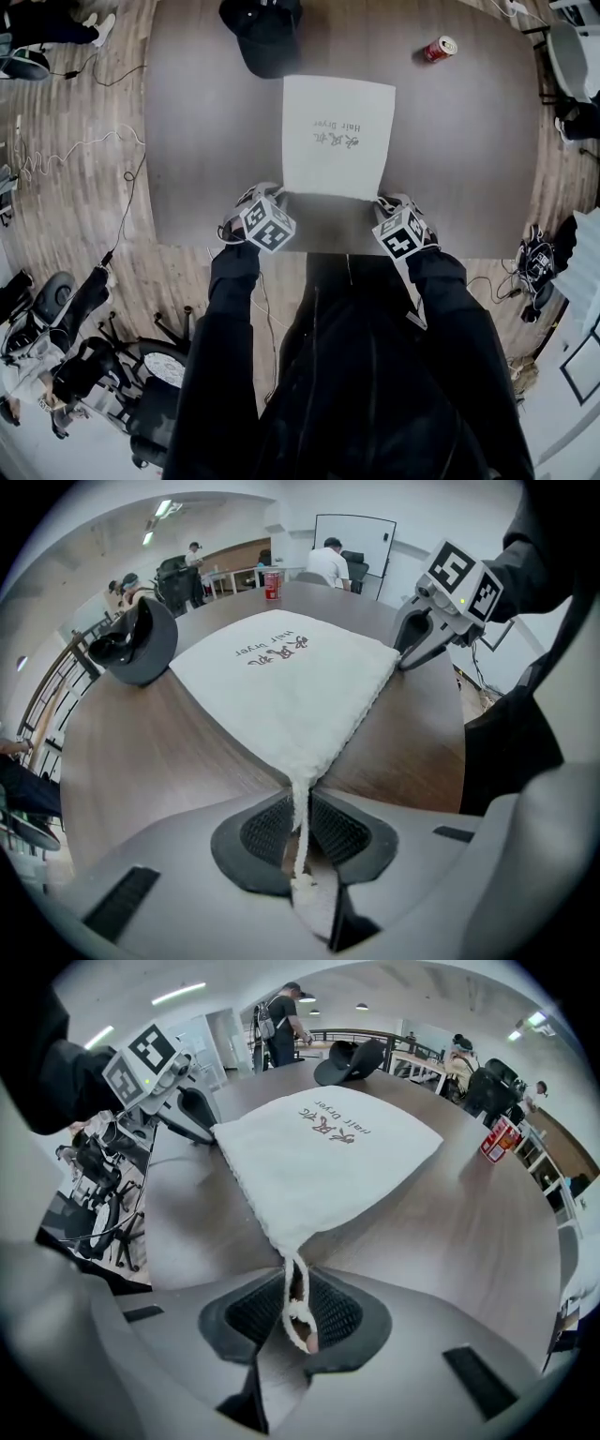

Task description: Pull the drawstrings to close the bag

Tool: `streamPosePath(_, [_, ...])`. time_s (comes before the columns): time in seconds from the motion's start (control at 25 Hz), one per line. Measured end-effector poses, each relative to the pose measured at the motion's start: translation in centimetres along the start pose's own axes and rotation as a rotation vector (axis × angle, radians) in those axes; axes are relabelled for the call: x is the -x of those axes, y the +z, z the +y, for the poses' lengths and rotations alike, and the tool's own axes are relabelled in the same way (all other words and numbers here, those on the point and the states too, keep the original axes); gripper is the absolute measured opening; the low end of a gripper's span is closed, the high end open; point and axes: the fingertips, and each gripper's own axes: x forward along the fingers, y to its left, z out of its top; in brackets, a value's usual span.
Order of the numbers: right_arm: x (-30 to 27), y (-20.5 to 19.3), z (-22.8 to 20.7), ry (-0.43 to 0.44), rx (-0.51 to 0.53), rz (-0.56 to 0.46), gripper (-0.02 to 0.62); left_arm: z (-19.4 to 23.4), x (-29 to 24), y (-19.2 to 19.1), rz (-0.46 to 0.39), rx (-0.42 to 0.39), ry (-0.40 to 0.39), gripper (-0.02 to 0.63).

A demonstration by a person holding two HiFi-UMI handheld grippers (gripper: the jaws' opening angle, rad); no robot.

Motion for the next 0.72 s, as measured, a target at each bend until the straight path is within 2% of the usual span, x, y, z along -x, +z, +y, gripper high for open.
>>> streamPosePath(0.2, [-0.3,0.0,-0.4,-0.016,-0.008,0.007,0.091,0.1,-0.5,0.3,0.053,-0.02,0.013,0.082])
streamPosePath(0.36, [-0.3,0.1,-0.2,-0.017,-0.012,0.012,0.072,0.0,-0.4,0.3,0.048,0.004,0.015,0.07])
streamPosePath(0.44, [-0.4,0.1,0.1,-0.029,-0.011,0.001,0.035,-0.1,-0.5,0.2,0.025,0.037,0.035,0.053])
streamPosePath(0.6, [-0.2,0.0,0.2,-0.054,-0.047,-0.016,0.028,0.0,-0.1,0.2,-0.017,0.154,0.064,0.038])
streamPosePath(0.72, [1.8,0.5,-0.9,-0.085,-0.06,-0.063,0.028,0.4,1.5,0.7,-0.053,0.223,0.119,0.038])
